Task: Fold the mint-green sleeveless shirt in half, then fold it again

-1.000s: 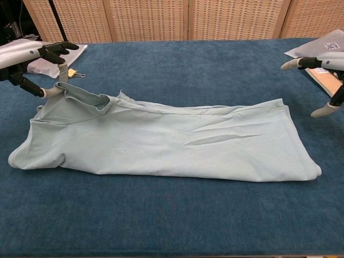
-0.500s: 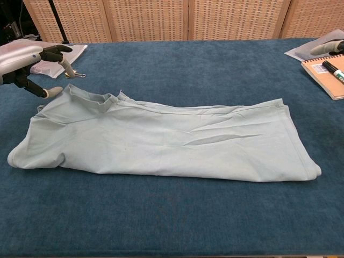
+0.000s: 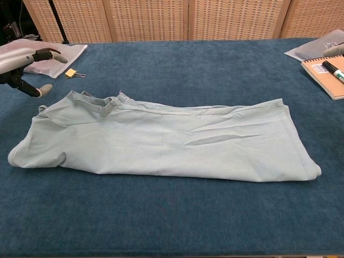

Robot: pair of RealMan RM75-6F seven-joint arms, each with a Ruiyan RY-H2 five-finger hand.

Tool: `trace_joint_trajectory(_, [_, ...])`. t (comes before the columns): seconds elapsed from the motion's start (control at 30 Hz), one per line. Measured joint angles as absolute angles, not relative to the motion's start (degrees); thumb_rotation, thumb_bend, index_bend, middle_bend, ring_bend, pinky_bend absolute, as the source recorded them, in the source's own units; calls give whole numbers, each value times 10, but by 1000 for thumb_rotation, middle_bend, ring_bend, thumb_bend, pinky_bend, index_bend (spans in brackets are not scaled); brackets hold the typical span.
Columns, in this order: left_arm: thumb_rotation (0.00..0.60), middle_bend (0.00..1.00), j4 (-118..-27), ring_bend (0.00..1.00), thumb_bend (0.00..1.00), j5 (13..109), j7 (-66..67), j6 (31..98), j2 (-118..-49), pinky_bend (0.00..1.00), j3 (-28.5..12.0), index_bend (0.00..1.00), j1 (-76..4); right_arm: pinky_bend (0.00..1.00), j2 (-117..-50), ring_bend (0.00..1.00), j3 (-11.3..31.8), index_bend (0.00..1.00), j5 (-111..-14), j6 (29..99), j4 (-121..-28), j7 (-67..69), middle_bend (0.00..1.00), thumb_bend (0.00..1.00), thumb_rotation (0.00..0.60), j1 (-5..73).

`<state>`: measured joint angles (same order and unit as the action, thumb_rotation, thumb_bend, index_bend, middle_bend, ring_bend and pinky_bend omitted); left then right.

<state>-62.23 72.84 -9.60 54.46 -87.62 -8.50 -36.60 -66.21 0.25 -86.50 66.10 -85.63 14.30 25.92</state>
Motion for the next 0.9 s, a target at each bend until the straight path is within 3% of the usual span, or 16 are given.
trace_joint_trajectory(0.27, [600, 0, -628, 0, 470, 830, -173, 597, -840, 0, -48, 0, -353, 1, -656, 0, 0, 0, -876, 687, -871, 142, 0, 0, 600, 241])
trace_joint_trajectory(0.5, [600, 0, -545, 0, 198, 954, -256, 664, -824, 0, 19, 0, -344, 1, -649, 0, 2, 0, -878, 710, -890, 135, 0, 0, 600, 224])
trace_joint_trajectory(0.9, [600, 0, -320, 0, 199, 1031, -300, 740, -887, 0, 77, 18, -342, 1, -658, 0, 10, 0, -866, 714, -873, 147, 0, 0, 600, 212])
